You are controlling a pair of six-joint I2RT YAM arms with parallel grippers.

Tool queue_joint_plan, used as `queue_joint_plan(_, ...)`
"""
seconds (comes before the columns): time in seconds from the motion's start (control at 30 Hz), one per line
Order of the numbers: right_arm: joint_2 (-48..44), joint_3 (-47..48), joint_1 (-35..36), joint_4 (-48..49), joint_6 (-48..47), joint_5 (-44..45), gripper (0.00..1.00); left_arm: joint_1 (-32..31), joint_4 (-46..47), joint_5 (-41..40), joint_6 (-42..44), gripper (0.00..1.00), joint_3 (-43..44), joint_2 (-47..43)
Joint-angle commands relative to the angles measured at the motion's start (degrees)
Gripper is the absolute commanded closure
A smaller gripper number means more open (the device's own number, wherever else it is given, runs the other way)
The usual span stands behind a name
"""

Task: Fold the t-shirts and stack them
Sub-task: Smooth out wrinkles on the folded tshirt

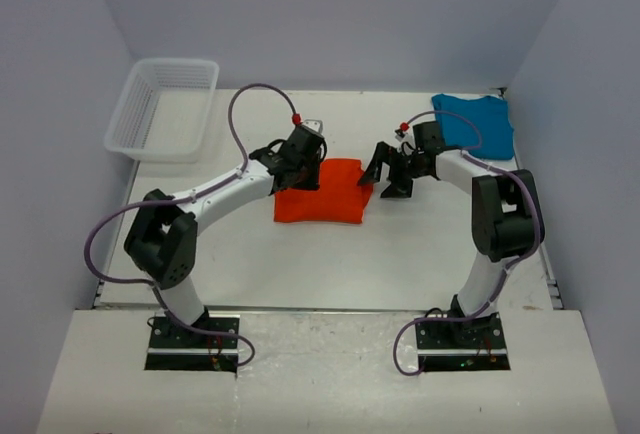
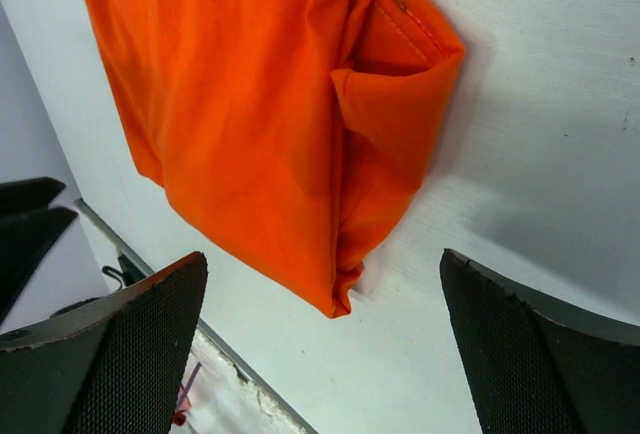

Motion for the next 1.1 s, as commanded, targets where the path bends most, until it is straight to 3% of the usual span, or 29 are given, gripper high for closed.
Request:
queue_joint_plan(0.0, 2.2, 1.6, -0.4, 1.4, 0.5, -1.2, 0.01, 2.2, -2.0, -3.2, 1.0, 0.71, 6.1, 4.0)
queue_joint_plan(0.1, 3.4, 2.1, -0.5, 1.4, 0.9, 0.5, 0.01, 4.8, -2.8, -2.1, 1.4, 1.00, 9.5, 8.9)
queue_joint_plan(0.43, 7.3, 4.9, -0.5, -2.0, 0.9, 5.8, 0.01, 10.5, 0.0, 2.0, 2.1, 1.00, 10.5, 16.3)
queue_joint_plan(0.47, 7.8, 4.8, -0.4, -1.8, 0.9, 6.2, 0.01, 10.7, 0.0, 2.2, 2.1, 0.95, 10.2, 16.7)
queue_joint_plan(0.57, 8.0, 3.8, -0.3, -0.5, 1.2, 6.5, 0.01, 11.1, 0.6, 2.2, 2.3, 0.94, 10.1, 18.0)
queue_joint_plan(1.07, 10.4, 9.1, 2.2, -7.3, 5.0, 8.7, 0.01, 11.8, 2.5, 5.9, 1.5, 0.95, 7.7, 20.4)
